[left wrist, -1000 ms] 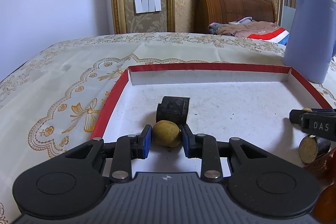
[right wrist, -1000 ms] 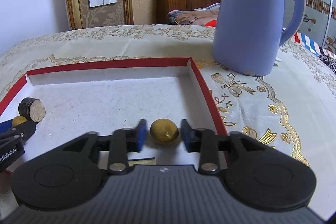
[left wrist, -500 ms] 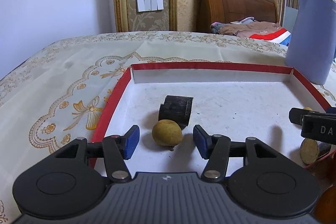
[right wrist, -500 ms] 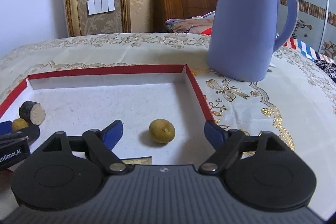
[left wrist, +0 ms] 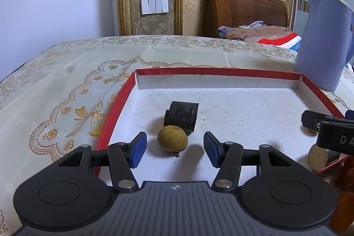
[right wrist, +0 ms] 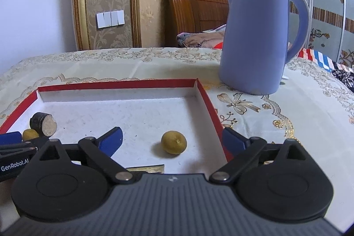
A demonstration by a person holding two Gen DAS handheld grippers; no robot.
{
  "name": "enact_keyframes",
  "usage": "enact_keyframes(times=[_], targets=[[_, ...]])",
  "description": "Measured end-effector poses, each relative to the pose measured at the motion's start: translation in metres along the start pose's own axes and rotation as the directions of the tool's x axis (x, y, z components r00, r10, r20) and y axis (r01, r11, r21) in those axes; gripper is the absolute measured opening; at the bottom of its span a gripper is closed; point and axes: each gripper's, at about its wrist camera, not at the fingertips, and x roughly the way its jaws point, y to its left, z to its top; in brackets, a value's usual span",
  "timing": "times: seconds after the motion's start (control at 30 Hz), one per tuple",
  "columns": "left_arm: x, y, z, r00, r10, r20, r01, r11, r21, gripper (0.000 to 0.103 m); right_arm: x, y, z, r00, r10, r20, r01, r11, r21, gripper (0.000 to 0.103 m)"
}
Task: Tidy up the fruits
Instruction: 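Withdraw both tools from the box toward the loose fruits on the cloth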
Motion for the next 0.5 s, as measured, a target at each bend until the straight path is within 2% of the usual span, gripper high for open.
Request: enact_keyframes(times=[0.23,0.43,0.47,0.5], targets=[[-0.005,0.005,0.000,1.000,-0.019,0.004,0.019,1.000,-0.020,0.056,-0.012,-0.007,-0.004,0.999,-0.008,0.034,0.007,0.999,0.033,0.100],[-0.028,0.013,-0.006,0.996,-0.052,0.069,0.053,0.998,-0.024,0.057,-0.042,-0.013,-0.015,0.992,-0.027,0.126,0.021,0.999,0.043,0.103],[-0.033,0.016,-0.008,0.995,-0.060,0.080,0.062,0.998,-0.026,0.059,-0.046,-0.015,-0.016,0.990,-0.030,0.139,0.024,0.999,0.043,0.103],[-0.038,0.018,-0.009,0.993,-0.071,0.091,0.074,0.997,-0.030,0.069,-0.051,-0.016,-0.018,0.988,-0.032,0.149,0.026,0.999,0.044,0.103]])
